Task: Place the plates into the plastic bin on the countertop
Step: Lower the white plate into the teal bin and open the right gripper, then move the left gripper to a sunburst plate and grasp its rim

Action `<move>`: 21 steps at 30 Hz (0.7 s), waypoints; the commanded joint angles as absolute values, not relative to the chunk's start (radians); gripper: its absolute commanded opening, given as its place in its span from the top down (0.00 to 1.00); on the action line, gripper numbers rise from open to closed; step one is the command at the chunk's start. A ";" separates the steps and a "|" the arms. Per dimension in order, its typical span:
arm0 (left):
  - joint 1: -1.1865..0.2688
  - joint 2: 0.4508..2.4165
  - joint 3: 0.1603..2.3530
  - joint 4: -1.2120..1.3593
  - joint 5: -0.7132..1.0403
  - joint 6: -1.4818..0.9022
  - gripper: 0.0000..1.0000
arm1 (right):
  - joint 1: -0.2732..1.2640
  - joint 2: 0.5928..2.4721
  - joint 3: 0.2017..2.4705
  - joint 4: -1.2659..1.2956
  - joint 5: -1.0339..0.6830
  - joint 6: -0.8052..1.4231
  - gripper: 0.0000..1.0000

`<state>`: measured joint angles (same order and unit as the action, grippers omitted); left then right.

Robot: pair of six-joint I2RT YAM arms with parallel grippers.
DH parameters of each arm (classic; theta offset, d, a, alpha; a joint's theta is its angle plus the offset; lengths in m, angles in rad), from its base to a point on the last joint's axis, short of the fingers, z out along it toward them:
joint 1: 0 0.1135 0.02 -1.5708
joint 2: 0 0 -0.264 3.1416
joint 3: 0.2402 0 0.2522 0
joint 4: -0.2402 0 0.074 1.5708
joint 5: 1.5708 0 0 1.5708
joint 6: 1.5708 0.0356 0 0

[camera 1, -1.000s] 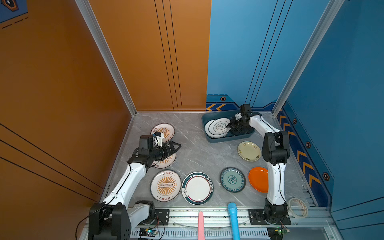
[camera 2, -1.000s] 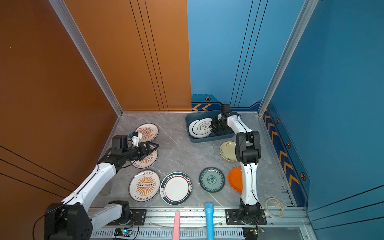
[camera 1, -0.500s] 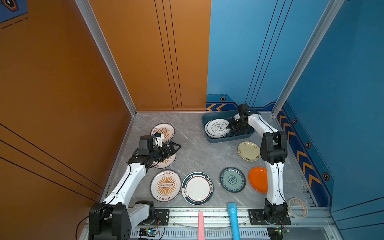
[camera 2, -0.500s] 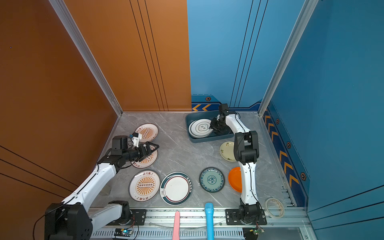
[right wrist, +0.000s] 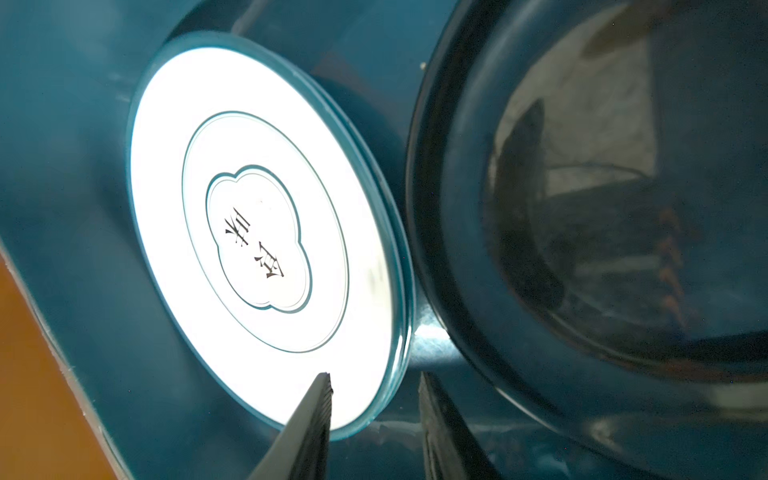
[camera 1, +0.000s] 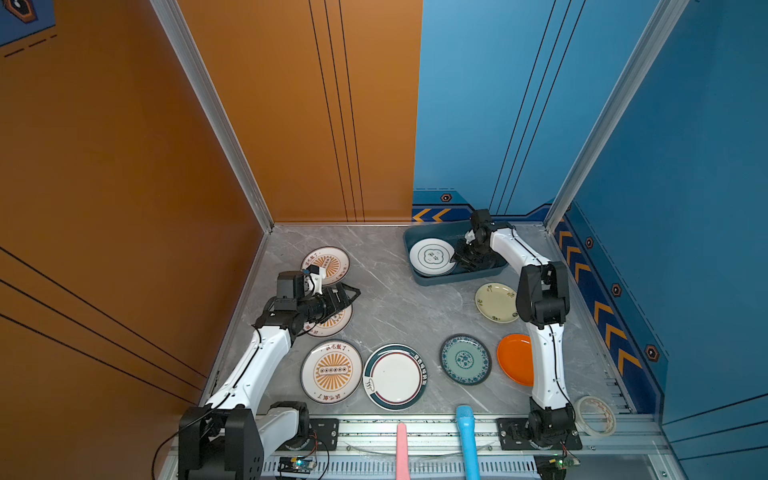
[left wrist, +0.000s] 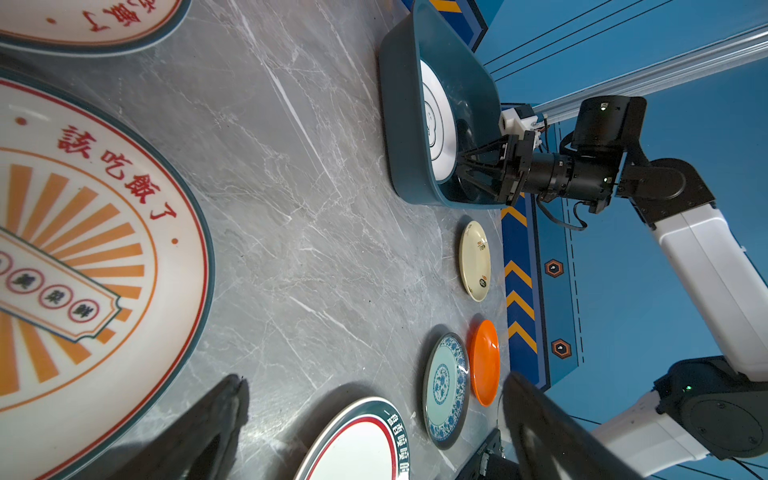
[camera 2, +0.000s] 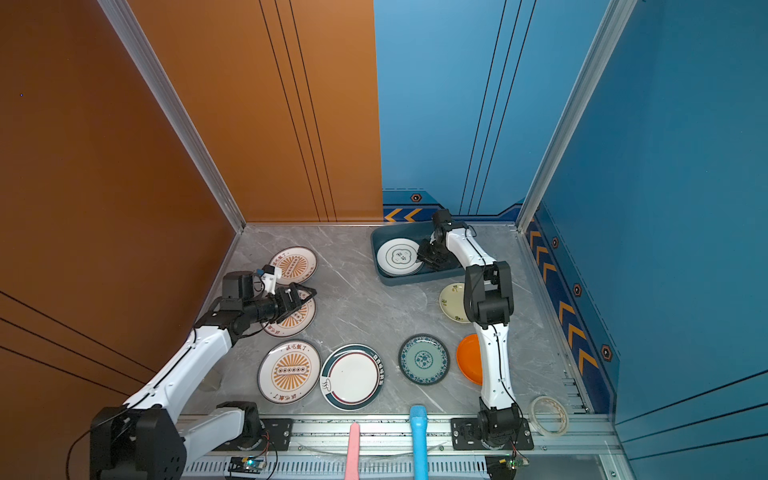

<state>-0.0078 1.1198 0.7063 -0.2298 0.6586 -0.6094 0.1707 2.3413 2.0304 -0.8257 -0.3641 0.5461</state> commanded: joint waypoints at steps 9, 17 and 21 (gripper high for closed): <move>0.064 1.128 0.782 -0.295 0.522 -0.650 0.02 | 0.192 2.165 2.127 -0.924 -0.305 0.473 0.53; 0.127 1.253 0.851 -0.222 0.387 -0.713 0.02 | 0.297 2.009 1.993 -0.853 -0.361 0.430 0.48; 0.163 1.325 0.880 -0.141 0.369 -0.721 0.02 | 0.343 1.943 1.896 -0.792 -0.394 0.441 0.48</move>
